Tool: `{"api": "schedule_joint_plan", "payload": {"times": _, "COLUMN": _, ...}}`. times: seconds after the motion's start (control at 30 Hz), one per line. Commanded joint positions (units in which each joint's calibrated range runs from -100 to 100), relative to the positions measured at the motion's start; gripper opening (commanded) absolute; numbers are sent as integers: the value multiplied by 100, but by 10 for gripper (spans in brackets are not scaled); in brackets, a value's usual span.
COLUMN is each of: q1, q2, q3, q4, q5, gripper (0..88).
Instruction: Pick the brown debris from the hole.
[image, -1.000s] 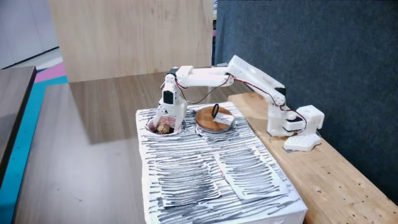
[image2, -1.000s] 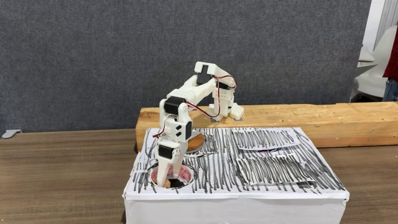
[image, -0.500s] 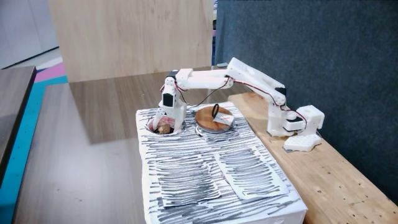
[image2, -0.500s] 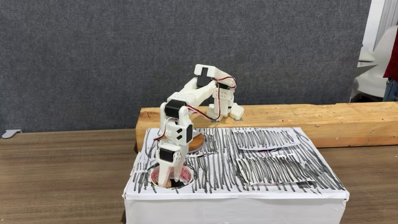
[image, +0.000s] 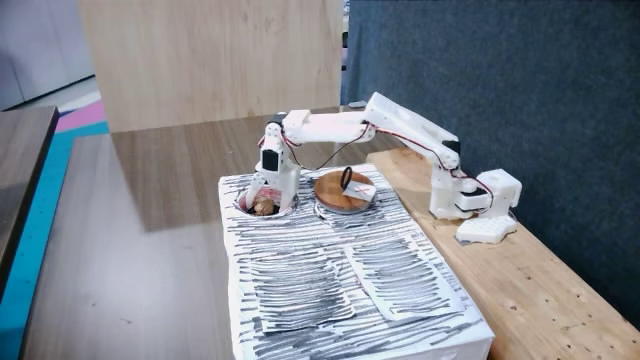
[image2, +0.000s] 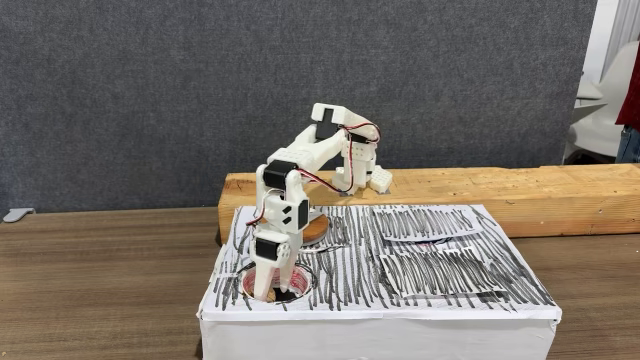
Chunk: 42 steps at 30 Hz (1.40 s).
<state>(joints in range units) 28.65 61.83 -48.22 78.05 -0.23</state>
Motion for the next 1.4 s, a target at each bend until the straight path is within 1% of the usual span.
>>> {"api": "schedule_joint_plan", "payload": {"times": 0.0, "q1": 301, "q2": 23, "q3": 35, "q4": 14, "q5": 29, "gripper": 282}}
{"api": "schedule_joint_plan", "payload": {"times": 0.37, "q1": 301, "q2": 31, "q3": 35, "q4": 14, "q5": 29, "gripper": 279}}
{"api": "schedule_joint_plan", "payload": {"times": 0.43, "q1": 301, "q2": 31, "q3": 35, "q4": 14, "q5": 29, "gripper": 262}}
{"api": "schedule_joint_plan", "payload": {"times": 0.53, "q1": 301, "q2": 31, "q3": 35, "q4": 23, "q5": 34, "gripper": 197}}
{"api": "schedule_joint_plan", "payload": {"times": 0.6, "q1": 301, "q2": 31, "q3": 35, "q4": 23, "q5": 34, "gripper": 118}}
{"api": "schedule_joint_plan", "payload": {"times": 0.67, "q1": 301, "q2": 31, "q3": 35, "q4": 23, "q5": 34, "gripper": 17}}
{"api": "schedule_joint_plan", "payload": {"times": 0.7, "q1": 301, "q2": 31, "q3": 35, "q4": 23, "q5": 34, "gripper": 0}}
{"api": "schedule_joint_plan", "payload": {"times": 0.8, "q1": 301, "q2": 31, "q3": 35, "q4": 31, "q5": 34, "gripper": 18}}
{"api": "schedule_joint_plan", "payload": {"times": 1.37, "q1": 220, "q2": -145, "q3": 17, "q4": 81, "q5": 34, "gripper": 12}}
